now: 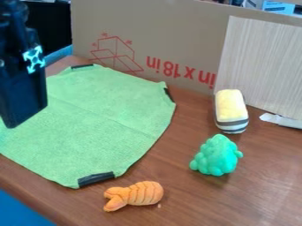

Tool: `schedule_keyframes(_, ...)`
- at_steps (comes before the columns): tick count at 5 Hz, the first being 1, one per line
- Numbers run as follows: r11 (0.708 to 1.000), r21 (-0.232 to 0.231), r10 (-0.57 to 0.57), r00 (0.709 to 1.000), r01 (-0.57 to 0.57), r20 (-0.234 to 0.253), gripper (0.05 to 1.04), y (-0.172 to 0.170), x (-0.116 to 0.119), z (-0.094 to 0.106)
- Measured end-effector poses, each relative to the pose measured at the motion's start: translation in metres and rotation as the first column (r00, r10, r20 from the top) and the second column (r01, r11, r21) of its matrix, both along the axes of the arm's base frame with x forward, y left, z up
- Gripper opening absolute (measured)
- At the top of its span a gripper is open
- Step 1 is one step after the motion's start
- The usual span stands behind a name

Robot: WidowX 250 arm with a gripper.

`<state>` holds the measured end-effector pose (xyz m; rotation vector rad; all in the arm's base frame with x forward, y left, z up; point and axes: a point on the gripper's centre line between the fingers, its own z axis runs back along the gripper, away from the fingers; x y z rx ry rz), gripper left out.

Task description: Fold the cloth from top left to bottom right.

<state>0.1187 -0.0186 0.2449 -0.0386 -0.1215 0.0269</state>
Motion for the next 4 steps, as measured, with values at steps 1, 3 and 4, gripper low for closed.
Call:
schedule_keyframes(1,1.0,-0.008,-0.028,1.0,0.028,-0.003,1.001,-0.002,0.0,-0.002)
schedule_keyframes(3,0.87,-0.038,-0.488,0.869,0.492,0.085,1.001,0.023,0.037,-0.024)
schedule_keyframes(4,0.785,-0.043,-0.61,0.784,0.618,0.119,1.001,0.048,0.071,-0.047)
